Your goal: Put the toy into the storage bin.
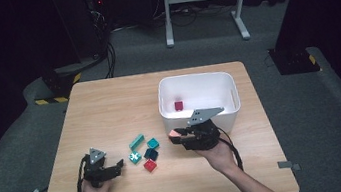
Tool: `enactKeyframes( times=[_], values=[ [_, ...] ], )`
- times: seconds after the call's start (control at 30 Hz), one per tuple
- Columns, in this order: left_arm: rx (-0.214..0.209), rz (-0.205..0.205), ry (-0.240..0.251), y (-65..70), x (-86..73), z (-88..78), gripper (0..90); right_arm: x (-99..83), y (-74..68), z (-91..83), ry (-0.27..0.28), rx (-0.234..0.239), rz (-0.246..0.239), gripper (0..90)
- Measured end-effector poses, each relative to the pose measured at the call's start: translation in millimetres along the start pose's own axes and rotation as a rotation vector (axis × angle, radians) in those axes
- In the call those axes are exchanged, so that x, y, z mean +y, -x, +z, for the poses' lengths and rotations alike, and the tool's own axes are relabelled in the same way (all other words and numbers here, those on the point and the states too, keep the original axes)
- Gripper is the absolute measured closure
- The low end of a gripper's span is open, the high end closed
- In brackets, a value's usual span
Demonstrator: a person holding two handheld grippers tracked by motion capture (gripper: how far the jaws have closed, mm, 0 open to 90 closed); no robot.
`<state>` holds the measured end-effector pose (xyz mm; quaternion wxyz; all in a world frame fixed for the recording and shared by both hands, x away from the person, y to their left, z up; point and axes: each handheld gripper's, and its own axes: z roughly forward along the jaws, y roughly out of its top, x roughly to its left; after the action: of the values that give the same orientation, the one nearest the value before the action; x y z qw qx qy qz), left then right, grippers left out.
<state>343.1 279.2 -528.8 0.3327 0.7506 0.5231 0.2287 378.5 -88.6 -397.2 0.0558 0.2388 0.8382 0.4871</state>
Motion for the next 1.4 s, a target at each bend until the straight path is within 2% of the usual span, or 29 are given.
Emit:
enactKeyframes(
  times=[0.23,0.43,0.57,0.7,0.87,1.23,1.4],
  values=[
    [0.000,-0.001,0.000,0.0,0.0,0.1,18.7,14.9,8.8,-10.9,0.017,-0.028,0.010,67.1],
    [0.000,-0.001,0.000,0.0,0.1,0.1,18.7,24.4,21.5,-16.7,0.026,-0.041,0.049,67.1],
    [0.000,0.000,0.000,-0.1,0.1,0.1,18.7,27.1,28.7,-19.6,0.030,-0.067,0.063,67.1],
    [0.000,-0.001,0.000,-0.1,0.2,0.3,18.7,30.7,37.7,-23.9,0.047,-0.095,0.087,67.0],
    [-0.001,0.002,0.000,-0.2,0.5,0.6,18.7,41.7,49.9,-21.3,0.018,-0.170,0.073,67.0],
    [-0.002,0.001,0.000,-0.1,0.3,0.3,18.7,38.1,68.8,-20.8,-0.005,-0.230,0.138,66.7],
    [-0.002,0.001,0.000,-0.2,0.3,0.3,18.7,36.3,76.5,-17.8,-0.017,-0.243,0.163,66.7]
  ],
)
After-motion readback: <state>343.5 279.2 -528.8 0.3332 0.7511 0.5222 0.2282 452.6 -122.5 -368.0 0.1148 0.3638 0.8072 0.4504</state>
